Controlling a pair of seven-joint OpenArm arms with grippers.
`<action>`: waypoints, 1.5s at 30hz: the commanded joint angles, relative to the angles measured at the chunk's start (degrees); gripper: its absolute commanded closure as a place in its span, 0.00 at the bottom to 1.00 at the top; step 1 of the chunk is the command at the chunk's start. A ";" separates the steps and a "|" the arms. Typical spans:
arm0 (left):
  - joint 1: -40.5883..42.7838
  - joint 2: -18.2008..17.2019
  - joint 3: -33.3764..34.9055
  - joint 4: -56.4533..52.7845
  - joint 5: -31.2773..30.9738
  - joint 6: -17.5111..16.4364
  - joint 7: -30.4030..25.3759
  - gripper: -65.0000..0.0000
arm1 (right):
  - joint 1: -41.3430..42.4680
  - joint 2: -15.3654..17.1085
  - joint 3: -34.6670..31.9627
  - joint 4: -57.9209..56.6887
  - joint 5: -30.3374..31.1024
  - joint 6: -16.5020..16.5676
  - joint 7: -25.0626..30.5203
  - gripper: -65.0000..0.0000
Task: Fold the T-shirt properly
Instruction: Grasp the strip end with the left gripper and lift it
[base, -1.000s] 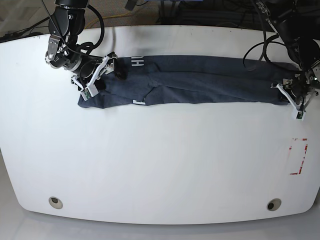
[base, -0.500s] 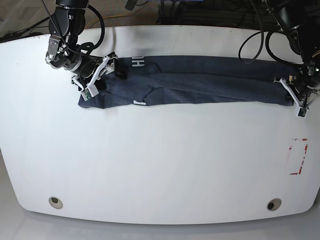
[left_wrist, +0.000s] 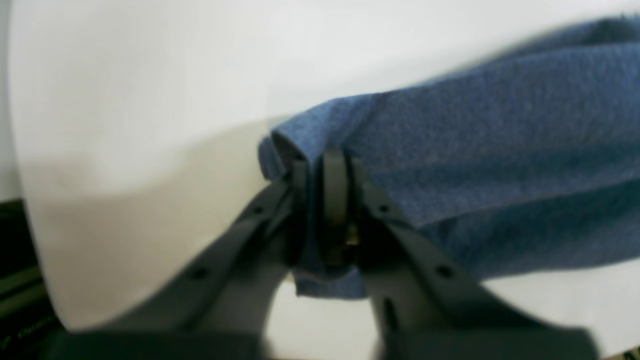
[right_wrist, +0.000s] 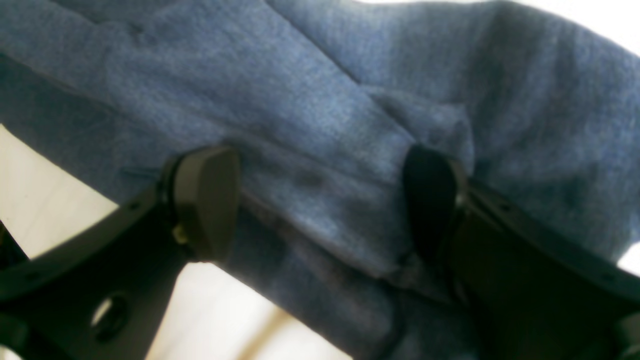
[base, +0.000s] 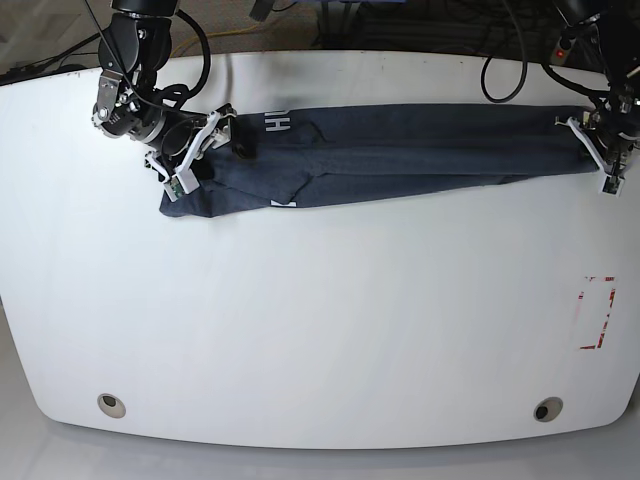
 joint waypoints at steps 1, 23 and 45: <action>0.04 -2.39 0.11 -0.23 0.05 0.36 -0.69 0.63 | -1.11 0.08 -0.33 -0.97 -3.96 -0.80 -5.55 0.24; 1.27 -12.50 -9.65 -6.38 -29.40 0.36 17.07 0.28 | -0.85 0.08 -0.42 -4.40 -3.43 -0.80 -5.46 0.24; -0.40 -11.53 -2.00 -23.44 -36.35 0.36 9.16 0.23 | -1.29 0.17 -0.24 -4.58 -3.43 -0.80 -3.52 0.24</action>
